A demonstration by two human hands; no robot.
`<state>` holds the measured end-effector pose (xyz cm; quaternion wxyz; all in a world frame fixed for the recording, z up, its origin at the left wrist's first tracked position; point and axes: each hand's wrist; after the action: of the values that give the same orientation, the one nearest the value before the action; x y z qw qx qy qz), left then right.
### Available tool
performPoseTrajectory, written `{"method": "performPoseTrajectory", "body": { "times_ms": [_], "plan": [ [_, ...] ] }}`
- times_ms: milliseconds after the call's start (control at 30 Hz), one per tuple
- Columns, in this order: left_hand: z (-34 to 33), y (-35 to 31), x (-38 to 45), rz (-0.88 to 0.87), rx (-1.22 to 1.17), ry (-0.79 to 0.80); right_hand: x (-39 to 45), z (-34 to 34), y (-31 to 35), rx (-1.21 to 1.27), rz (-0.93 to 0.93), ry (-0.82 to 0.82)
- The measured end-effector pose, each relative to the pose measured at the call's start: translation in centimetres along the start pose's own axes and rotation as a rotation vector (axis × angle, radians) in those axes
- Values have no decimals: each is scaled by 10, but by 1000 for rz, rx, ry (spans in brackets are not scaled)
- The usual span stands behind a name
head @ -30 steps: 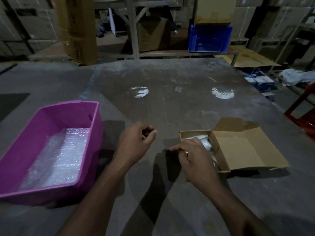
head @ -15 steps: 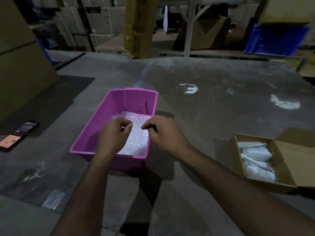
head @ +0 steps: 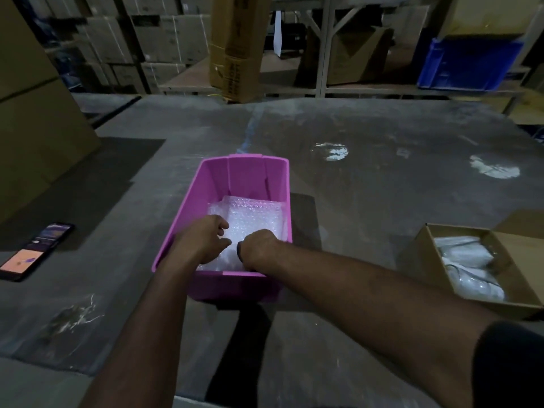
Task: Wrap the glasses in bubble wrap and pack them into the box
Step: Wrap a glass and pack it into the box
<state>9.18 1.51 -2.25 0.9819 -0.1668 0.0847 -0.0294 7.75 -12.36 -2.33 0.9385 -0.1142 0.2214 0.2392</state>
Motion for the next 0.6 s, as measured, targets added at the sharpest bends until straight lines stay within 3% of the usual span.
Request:
{"method": "performPoseTrajectory", "body": {
  "times_ms": [267,500,600],
  "plan": [
    [6,12,0,-38,-22,77,-3,9,-5,33,-51,-161],
    [18,13,-10,-111,-50,243,-17,22,-30,150,-111,-305],
    [19,10,-10,-109,-70,78,-16,21,-42,205,-96,-380]
  ]
}}
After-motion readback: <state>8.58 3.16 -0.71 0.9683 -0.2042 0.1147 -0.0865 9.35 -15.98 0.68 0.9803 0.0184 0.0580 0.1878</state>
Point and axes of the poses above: each hand's wrist, its own x-axis towards the middle knuckle, its own z-axis out of the back of the hand, y = z × x, and after that the axes turned 3 degrees about x, right-handed
